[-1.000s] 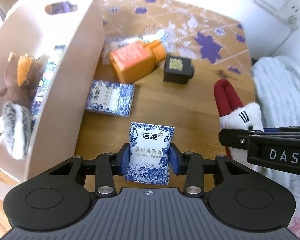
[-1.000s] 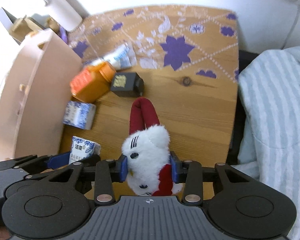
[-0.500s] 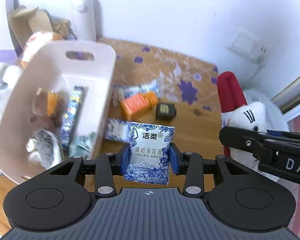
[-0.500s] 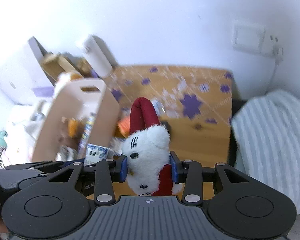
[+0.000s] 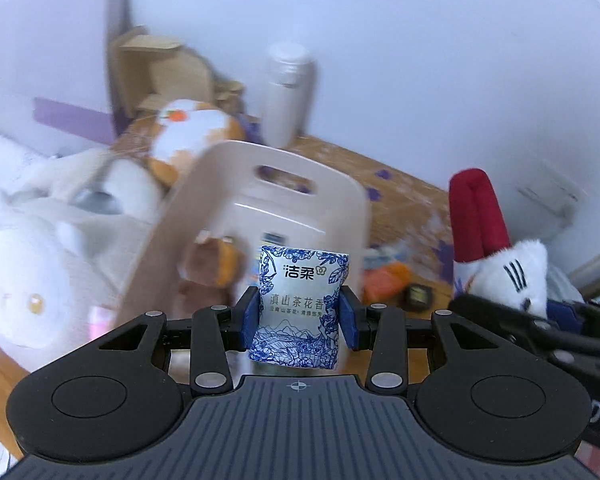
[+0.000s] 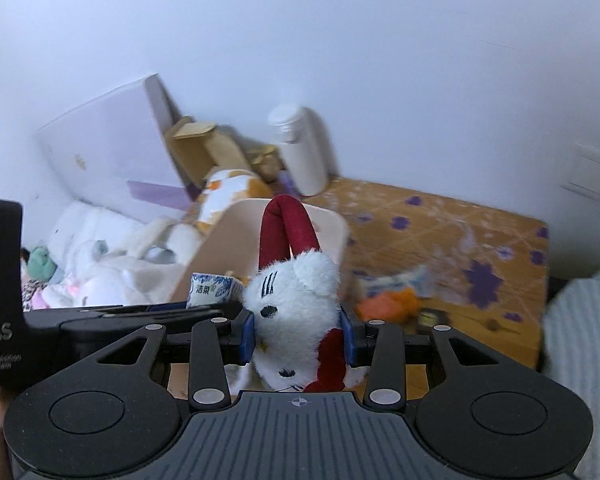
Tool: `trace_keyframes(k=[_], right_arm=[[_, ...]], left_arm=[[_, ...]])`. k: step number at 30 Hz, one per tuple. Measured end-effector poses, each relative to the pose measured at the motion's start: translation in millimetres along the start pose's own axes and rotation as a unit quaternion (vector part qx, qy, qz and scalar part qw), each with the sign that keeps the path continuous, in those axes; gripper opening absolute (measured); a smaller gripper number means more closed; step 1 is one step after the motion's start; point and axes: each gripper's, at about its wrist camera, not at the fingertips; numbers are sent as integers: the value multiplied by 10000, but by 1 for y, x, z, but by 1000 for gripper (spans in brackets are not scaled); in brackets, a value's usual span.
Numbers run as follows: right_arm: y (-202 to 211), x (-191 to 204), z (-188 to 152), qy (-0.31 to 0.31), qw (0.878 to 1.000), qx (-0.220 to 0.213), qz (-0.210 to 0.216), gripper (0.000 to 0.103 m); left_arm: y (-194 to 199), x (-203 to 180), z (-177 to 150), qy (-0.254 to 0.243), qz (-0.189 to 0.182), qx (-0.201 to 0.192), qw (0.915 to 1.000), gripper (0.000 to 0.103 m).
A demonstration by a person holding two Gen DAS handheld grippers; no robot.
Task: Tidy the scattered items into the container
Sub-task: 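Carry Hello Kitty plush and blue tissue pack into the beige basket and release both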
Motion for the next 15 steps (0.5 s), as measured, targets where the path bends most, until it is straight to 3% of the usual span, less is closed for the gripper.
trace_keyframes(k=[8,15], right_arm=[[-65,35,12,-94,9987,407,276,38],[-117,36,11,-264,9957,876,132,38]], left_arm=[[-38,51,14,139,396,296,9987,42],[-75,64,11,-43,552,670,9962,43]])
Point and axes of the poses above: each gripper's, at about its wrist camera, not at the fingertips, and y roughly against the way its jaws point, x to its left, z to its top, and after that the axes turned 5 degrees about z, right-handed
